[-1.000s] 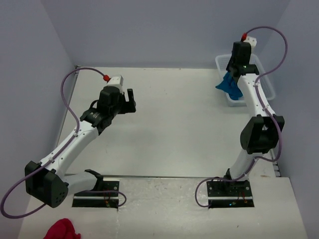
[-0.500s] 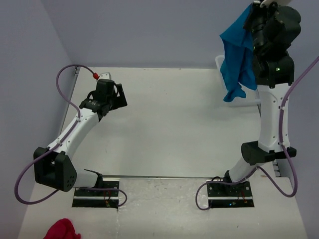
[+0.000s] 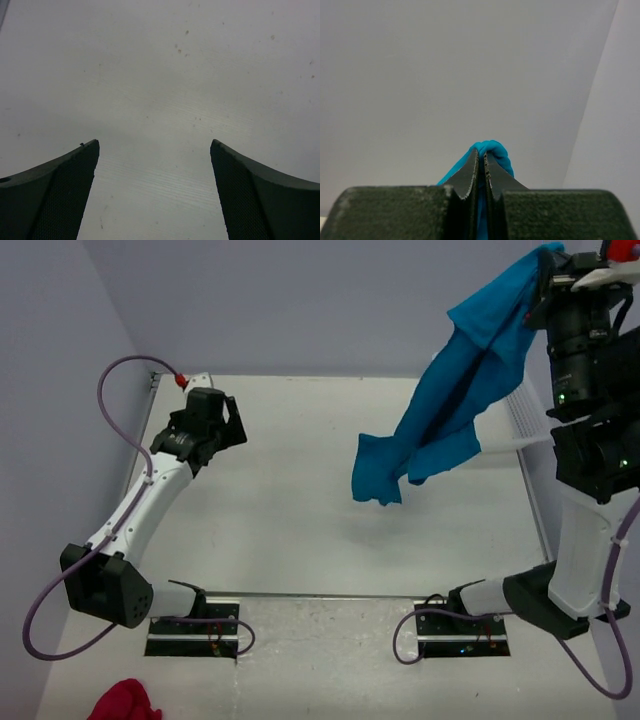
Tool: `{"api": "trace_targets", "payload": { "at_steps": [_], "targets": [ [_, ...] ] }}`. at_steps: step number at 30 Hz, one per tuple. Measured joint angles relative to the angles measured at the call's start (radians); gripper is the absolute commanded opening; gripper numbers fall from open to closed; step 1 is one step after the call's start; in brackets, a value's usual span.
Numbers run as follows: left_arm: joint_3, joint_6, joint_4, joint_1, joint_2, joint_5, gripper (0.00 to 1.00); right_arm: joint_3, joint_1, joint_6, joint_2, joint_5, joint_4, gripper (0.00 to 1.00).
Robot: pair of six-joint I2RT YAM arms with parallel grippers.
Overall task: Fold and stack the t-shirts
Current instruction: Move the tshirt to the center of the board
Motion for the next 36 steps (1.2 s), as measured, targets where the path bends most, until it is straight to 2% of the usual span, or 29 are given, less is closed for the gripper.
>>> {"api": "trace_targets", "payload": {
  "at_steps": [8, 12, 16, 22, 23, 24, 25, 26, 29, 31, 34, 36],
  "targets": [
    [0.291, 0.037, -0.080, 0.010, 0.027, -0.123, 0.94, -0.153, 0.001, -0.010, -0.187, 0.008, -0.003, 0.00],
    [0.315, 0.042, -0.094, 0.020, 0.027, -0.140, 0.95, -0.195, 0.002, 0.003, -0.208, -0.027, -0.035, 0.00],
    [0.307, 0.045, -0.118, 0.021, 0.026, -0.154, 0.96, -0.146, 0.041, 0.037, -0.130, -0.100, -0.109, 0.00],
    [0.284, 0.058, -0.151, 0.032, 0.003, -0.195, 0.97, 0.013, 0.262, 0.084, 0.193, -0.190, -0.167, 0.00],
    [0.284, 0.061, -0.161, 0.033, -0.005, -0.204, 0.97, 0.056, 0.295, 0.096, 0.273, -0.211, -0.175, 0.04],
    [0.284, 0.061, -0.167, 0.033, -0.013, -0.211, 0.97, 0.084, 0.319, 0.109, 0.348, -0.238, -0.176, 0.56],
    [0.284, 0.062, -0.174, 0.033, -0.022, -0.218, 0.97, 0.106, 0.344, 0.129, 0.423, -0.268, -0.179, 0.73],
    [0.284, 0.063, -0.180, 0.033, -0.032, -0.223, 0.97, 0.111, 0.363, 0.145, 0.481, -0.296, -0.179, 0.83],
    [0.284, 0.064, -0.193, 0.033, -0.060, -0.239, 0.98, 0.048, 0.414, 0.183, 0.579, -0.348, -0.198, 0.93],
    [0.288, 0.064, -0.200, 0.033, -0.069, -0.252, 0.98, -0.034, 0.437, 0.206, 0.570, -0.350, -0.222, 0.96],
    [0.292, 0.071, -0.203, 0.033, -0.070, -0.254, 0.97, -0.207, 0.443, 0.225, 0.457, -0.281, -0.209, 0.96],
    [0.292, 0.079, -0.208, 0.033, -0.061, -0.244, 0.96, -0.370, 0.396, 0.255, 0.310, -0.229, -0.195, 0.95]
  ]
}}
